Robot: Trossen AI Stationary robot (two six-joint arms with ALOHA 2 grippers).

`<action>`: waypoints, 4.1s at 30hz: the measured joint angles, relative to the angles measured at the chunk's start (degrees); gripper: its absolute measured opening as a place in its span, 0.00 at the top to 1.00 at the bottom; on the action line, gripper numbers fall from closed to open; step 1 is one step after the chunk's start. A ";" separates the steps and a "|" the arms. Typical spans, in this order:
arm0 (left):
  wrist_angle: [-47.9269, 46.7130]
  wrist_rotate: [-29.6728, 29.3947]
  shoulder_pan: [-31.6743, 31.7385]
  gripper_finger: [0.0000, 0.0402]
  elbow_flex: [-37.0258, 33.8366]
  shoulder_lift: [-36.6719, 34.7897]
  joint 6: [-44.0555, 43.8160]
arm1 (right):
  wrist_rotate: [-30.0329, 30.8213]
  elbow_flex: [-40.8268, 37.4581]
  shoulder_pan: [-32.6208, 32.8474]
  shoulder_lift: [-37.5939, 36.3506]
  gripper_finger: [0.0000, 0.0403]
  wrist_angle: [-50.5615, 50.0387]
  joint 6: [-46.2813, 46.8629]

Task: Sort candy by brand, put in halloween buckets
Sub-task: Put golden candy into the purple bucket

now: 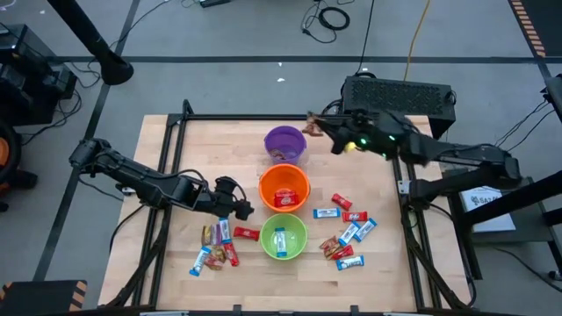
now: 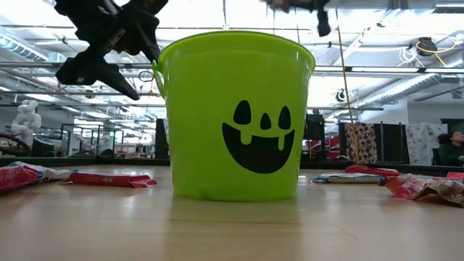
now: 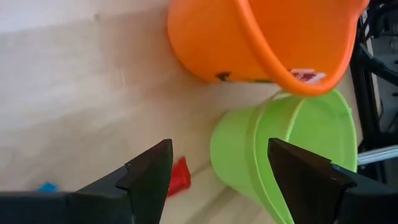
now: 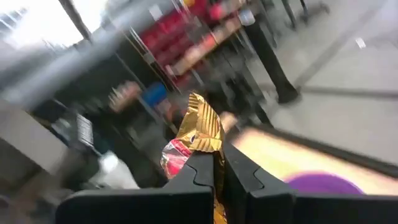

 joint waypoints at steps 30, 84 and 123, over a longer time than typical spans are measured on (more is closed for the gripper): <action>-9.52 8.93 -0.07 0.33 5.66 -0.24 -6.60 | -18.05 10.05 -14.16 29.41 0.51 -8.36 -6.18; -11.39 27.12 -9.94 0.65 -15.73 -0.28 8.22 | -25.15 13.83 5.94 9.18 0.47 -15.28 2.88; 32.44 -9.34 -7.72 1.00 -5.79 -30.08 47.50 | -21.44 13.77 4.26 9.18 0.47 -14.95 1.03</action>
